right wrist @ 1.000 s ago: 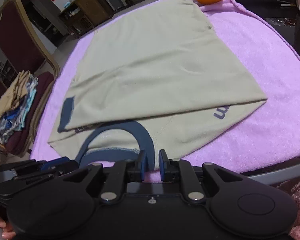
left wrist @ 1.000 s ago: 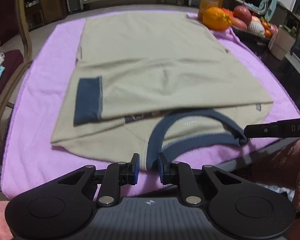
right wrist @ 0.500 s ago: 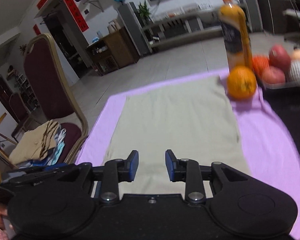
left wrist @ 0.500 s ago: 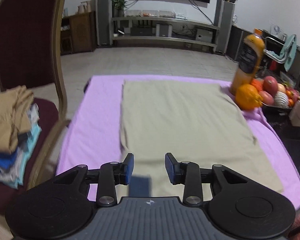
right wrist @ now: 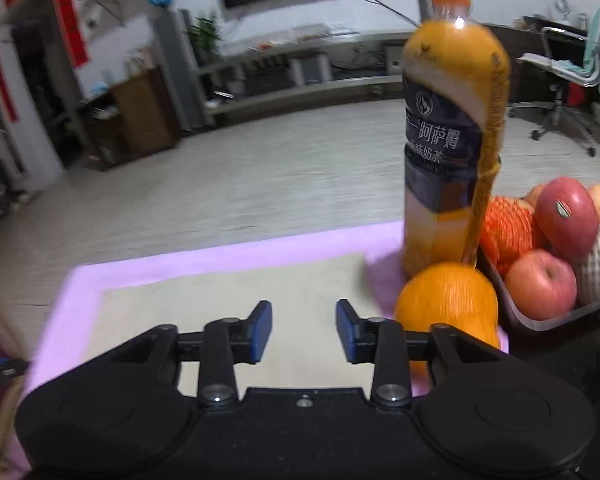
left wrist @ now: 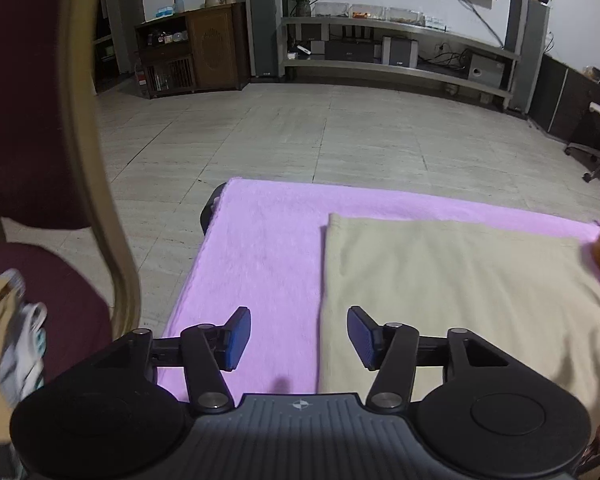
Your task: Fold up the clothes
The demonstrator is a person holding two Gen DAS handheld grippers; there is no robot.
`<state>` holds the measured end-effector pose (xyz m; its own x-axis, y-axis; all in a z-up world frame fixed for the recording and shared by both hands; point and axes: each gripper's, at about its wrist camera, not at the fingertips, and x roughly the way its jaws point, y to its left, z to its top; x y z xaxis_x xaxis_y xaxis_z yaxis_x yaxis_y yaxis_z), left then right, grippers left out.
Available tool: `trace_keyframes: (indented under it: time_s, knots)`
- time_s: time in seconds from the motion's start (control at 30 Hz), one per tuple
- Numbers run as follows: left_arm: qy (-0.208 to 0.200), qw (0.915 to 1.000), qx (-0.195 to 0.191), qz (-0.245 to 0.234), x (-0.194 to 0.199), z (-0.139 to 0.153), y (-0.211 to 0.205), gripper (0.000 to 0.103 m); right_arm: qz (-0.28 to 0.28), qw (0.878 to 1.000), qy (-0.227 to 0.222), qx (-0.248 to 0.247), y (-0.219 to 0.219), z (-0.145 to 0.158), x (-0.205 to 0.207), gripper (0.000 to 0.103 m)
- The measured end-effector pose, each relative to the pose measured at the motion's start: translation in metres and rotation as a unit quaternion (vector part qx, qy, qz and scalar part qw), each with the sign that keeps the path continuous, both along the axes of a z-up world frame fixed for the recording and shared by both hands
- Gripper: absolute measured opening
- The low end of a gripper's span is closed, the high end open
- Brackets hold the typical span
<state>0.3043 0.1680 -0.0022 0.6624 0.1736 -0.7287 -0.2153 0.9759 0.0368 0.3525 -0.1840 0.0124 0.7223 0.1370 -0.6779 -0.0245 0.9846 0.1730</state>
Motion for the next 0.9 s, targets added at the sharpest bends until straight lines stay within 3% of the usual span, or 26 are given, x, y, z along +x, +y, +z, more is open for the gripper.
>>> trace_keyframes:
  time_s: [0.17, 0.37, 0.47, 0.53, 0.57, 0.6, 0.63, 0.67, 0.7, 0.77, 0.9]
  knots:
    - [0.004, 1.0, -0.001, -0.005, 0.052, -0.031, 0.007, 0.058, -0.037, 0.999, 0.037, -0.015, -0.009, -0.047, 0.072, 0.039]
    - [0.013, 0.9997, 0.021, -0.004, 0.097, -0.065, 0.009, 0.062, -0.077, 0.993, 0.062, -0.058, -0.002, -0.09, 0.115, 0.039]
    - [0.007, 0.9999, 0.007, -0.013, 0.11, -0.075, 0.016, 0.07, -0.084, 0.993, 0.072, -0.044, -0.004, -0.102, 0.127, 0.05]
    - [-0.005, 0.9998, -0.002, -0.021, 0.111, -0.077, 0.016, 0.07, -0.076, 0.993, 0.076, -0.04, -0.003, -0.11, 0.131, 0.052]
    - [-0.012, 0.9996, -0.004, -0.027, 0.112, -0.077, 0.016, 0.061, -0.074, 0.994, 0.072, -0.042, -0.004, -0.112, 0.132, 0.052]
    - [-0.019, 0.999, -0.008, -0.039, 0.112, -0.077, 0.014, 0.035, -0.072, 0.994, 0.065, -0.042, -0.004, -0.112, 0.131, 0.051]
    - [-0.022, 0.9986, -0.003, -0.047, 0.111, -0.076, 0.008, 0.02, -0.069, 0.995, 0.058, -0.04, -0.004, -0.112, 0.129, 0.046]
    - [-0.025, 0.9982, 0.004, -0.054, 0.109, -0.073, 0.001, 0.004, -0.066, 0.996, 0.053, -0.037, -0.004, -0.111, 0.127, 0.024]
    - [-0.027, 0.9977, 0.012, -0.061, 0.108, -0.071, -0.005, 0.003, -0.064, 0.996, 0.049, -0.037, -0.004, -0.108, 0.125, 0.012]
    - [-0.046, 0.9957, 0.046, -0.066, 0.098, -0.063, -0.017, 0.003, -0.063, 0.997, 0.031, -0.042, -0.001, -0.099, 0.115, 0.009]
    - [-0.082, 0.9924, 0.065, -0.066, 0.071, -0.031, -0.027, 0.003, -0.06, 0.997, -0.017, -0.036, -0.002, -0.063, 0.082, 0.008]
